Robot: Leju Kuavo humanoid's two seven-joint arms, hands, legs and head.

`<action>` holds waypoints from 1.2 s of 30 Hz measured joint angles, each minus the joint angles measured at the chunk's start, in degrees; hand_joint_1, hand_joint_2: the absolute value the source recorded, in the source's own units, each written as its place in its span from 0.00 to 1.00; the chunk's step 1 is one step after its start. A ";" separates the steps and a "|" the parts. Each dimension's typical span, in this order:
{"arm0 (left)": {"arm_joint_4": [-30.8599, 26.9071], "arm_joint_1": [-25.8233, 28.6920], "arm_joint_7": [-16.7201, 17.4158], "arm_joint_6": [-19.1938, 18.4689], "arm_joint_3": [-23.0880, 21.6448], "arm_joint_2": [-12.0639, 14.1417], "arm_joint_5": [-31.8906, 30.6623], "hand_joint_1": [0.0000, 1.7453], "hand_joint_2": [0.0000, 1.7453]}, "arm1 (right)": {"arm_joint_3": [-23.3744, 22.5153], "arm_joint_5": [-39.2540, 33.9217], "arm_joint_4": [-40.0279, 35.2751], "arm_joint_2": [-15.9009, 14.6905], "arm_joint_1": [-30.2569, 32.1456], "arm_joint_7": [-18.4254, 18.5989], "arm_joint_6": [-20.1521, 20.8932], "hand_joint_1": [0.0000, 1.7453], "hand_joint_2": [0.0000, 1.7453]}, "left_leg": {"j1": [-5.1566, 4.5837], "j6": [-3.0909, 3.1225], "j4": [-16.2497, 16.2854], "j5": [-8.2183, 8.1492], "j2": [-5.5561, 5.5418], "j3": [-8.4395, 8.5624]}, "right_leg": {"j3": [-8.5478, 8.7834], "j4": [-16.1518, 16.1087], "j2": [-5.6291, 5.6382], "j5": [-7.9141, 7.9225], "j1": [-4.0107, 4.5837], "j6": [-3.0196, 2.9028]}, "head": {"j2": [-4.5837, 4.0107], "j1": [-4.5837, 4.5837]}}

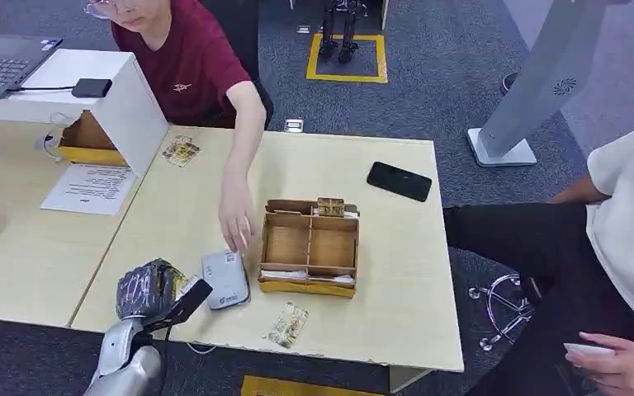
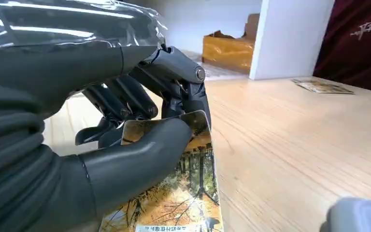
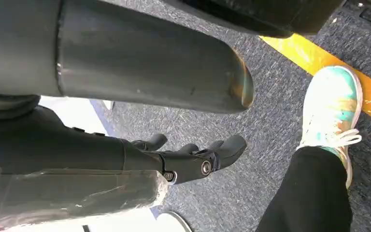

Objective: Pass the card to the sensor for recognition and then transmit it.

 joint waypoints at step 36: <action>-11.87 2.22 -21.47 -11.04 7.76 -4.96 37.80 1.00 1.00 | 0.70 1.25 0.00 0.22 -0.04 0.20 -0.11 0.00 0.00 | 0.00 0.00 0.02 0.00 0.02 -0.01 | -0.02 -0.01 0.00 0.00 0.00 0.01 | 0.00 0.00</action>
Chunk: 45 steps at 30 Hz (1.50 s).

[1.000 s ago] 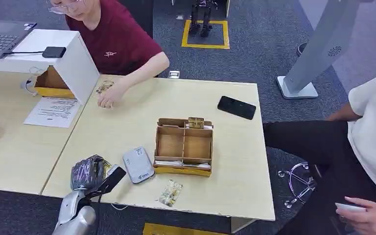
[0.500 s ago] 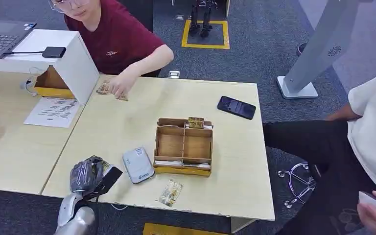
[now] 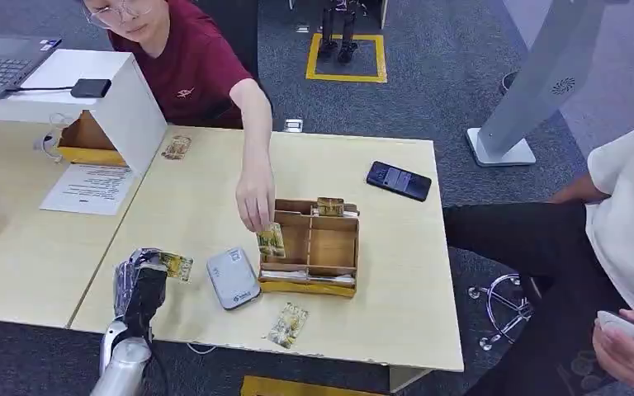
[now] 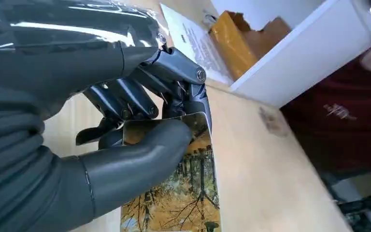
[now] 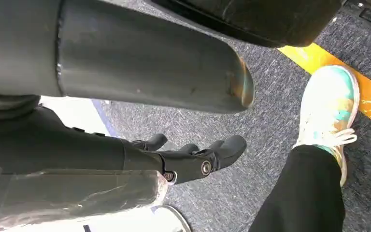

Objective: Pass the card to the sensor for recognition and then transmit it.

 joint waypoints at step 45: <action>-17.85 -9.38 2.01 13.05 13.94 -8.32 -58.94 1.00 1.00 | 3.56 4.31 0.00 0.39 -1.35 0.04 2.69 0.00 0.00 | 0.01 0.00 0.01 0.04 0.04 0.01 | -0.03 0.01 0.05 0.05 0.01 0.01 | 0.00 0.02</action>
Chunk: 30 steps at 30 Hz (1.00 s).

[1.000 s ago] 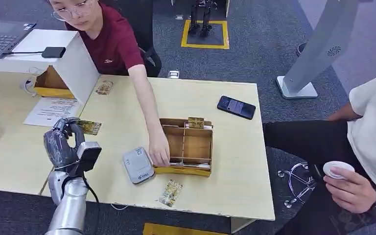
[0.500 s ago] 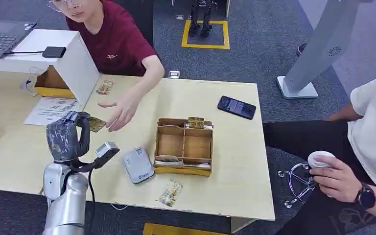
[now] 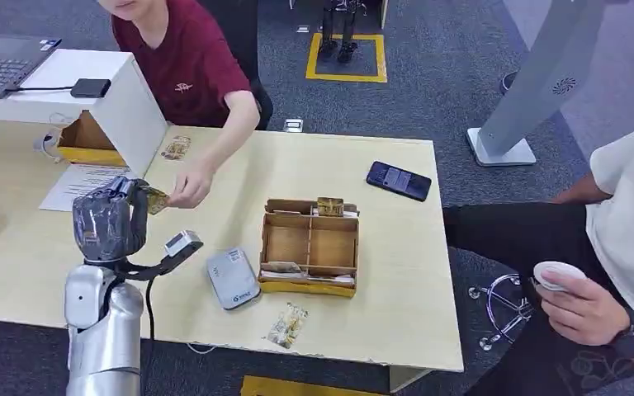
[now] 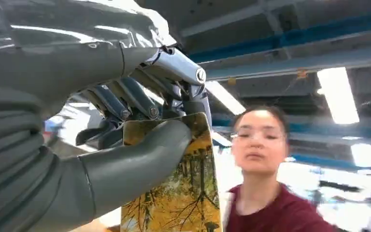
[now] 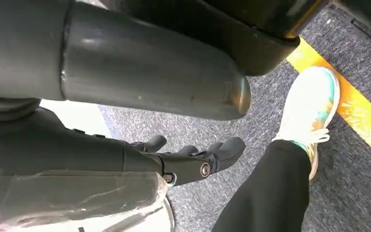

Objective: Pass the card to the sensor for recognition and then transmit it.

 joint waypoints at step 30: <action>10.60 -5.20 -8.52 0.00 4.47 0.09 22.49 0.00 1.00 | -0.24 -0.13 0.00 0.02 0.05 0.15 -0.74 0.00 0.00 | -0.01 -0.04 -0.01 0.02 0.10 -0.03 | -0.06 0.01 0.14 0.06 0.01 0.01 | 0.00 -0.07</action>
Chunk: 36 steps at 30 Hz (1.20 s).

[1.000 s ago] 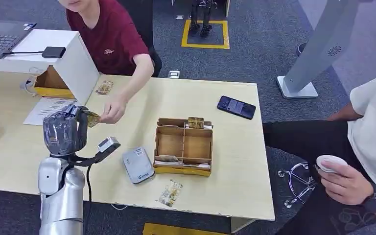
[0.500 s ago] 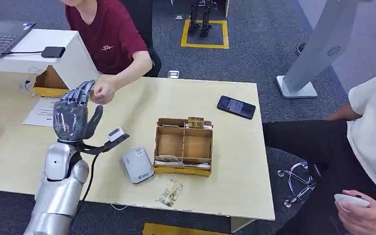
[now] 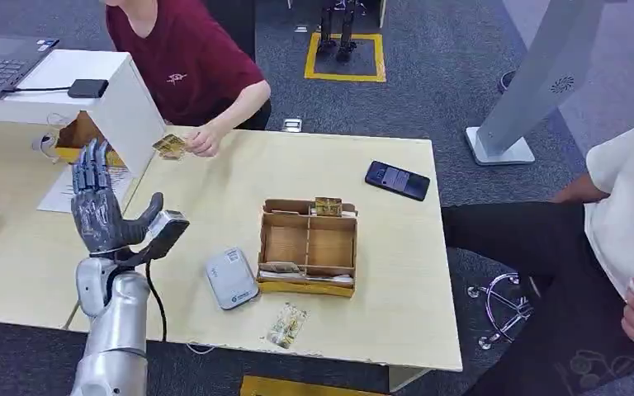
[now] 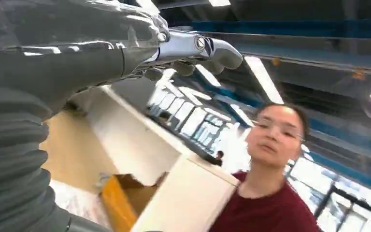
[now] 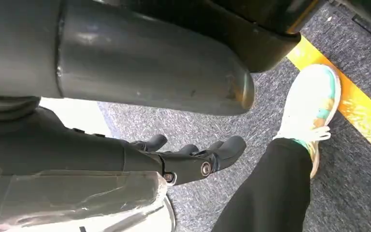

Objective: Pass the card to the sensor for recognition and then transmit it.

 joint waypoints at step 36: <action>-8.51 24.01 21.26 -3.43 -59.23 9.92 -8.23 0.00 1.00 | -3.78 -2.62 0.24 -0.02 0.98 0.50 -1.18 0.00 0.00 | -0.01 0.15 0.02 -0.12 -0.11 -0.02 | 0.04 -0.10 -0.15 -0.09 -0.02 0.06 | 0.00 -0.11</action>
